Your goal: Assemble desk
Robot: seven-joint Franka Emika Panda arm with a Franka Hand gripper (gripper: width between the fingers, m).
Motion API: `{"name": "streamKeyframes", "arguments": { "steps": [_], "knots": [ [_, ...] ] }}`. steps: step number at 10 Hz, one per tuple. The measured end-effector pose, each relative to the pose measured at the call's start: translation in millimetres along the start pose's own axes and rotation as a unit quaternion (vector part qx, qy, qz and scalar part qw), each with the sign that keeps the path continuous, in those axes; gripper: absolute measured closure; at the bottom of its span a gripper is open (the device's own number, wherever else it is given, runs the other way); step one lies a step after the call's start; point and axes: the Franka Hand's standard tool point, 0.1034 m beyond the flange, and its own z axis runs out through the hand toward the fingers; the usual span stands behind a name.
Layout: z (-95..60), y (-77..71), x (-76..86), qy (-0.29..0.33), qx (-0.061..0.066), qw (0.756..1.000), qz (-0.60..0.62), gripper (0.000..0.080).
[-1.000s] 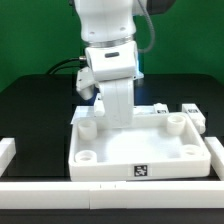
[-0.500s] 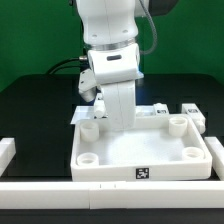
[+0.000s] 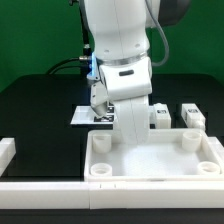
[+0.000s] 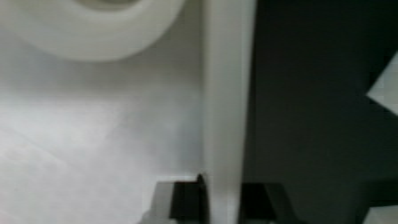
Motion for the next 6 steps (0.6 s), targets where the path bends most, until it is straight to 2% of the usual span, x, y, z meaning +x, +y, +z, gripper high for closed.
{"name": "streamKeyframes", "arguments": {
  "steps": [2, 3, 4, 6],
  "knots": [
    [3.6, 7.7, -0.9, 0.005, 0.002, 1.000, 0.004, 0.0742],
    [5.6, 8.1, -0.9, 0.007, 0.013, 1.000, 0.013, 0.0737],
    [5.7, 8.2, -1.3, 0.006, 0.017, 1.000, 0.021, 0.0735],
    [5.3, 8.0, -1.3, 0.006, 0.016, 1.000, 0.019, 0.0735]
  ]
}}
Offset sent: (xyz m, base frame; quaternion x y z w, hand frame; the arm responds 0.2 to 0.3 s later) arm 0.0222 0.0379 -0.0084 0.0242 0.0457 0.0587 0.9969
